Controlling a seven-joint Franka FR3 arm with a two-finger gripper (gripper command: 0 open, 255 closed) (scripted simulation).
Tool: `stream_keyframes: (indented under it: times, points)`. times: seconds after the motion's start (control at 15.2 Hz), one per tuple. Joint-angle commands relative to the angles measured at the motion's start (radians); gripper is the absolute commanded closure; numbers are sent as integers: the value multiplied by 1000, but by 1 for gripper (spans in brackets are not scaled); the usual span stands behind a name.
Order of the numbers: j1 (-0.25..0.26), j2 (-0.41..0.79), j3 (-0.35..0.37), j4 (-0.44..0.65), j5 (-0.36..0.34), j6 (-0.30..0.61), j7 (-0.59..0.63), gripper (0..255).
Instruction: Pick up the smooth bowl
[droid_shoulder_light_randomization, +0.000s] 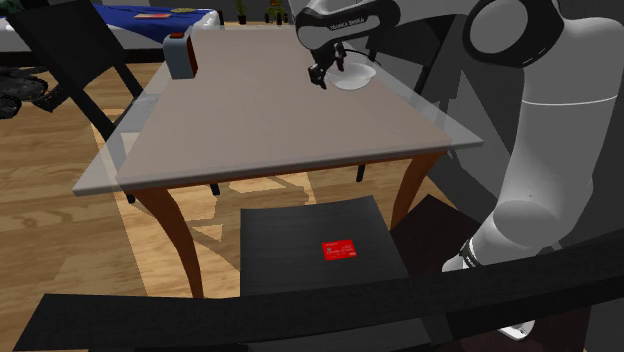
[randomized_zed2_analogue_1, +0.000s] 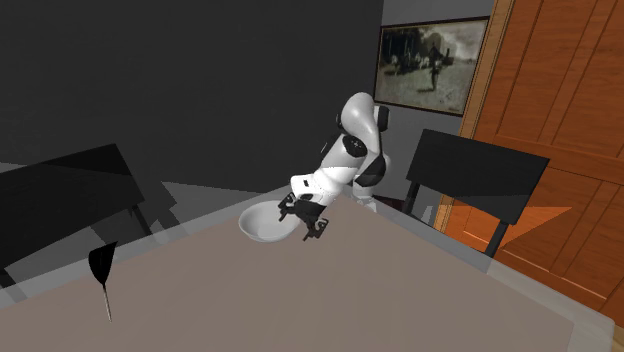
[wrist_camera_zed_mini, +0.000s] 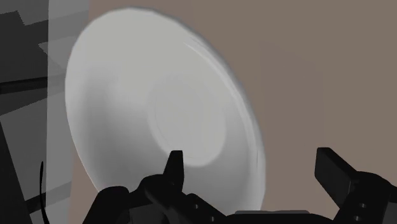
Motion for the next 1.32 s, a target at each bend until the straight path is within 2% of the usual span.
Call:
stream_keyframes:
  times: [0.0, 0.07, 0.13, 0.73, 1.25]
  points:
    - [-2, -4, 0, -15, -1, 11, 5, 0]
    - [-2, -4, 0, -15, -1, 11, 5, 0]
    - [-2, -3, 0, -14, -1, 11, 5, 255]
    - [-2, -4, 0, -15, -1, 11, 5, 255]
    - [7, -2, 1, 89, 7, -80, -44, 255]
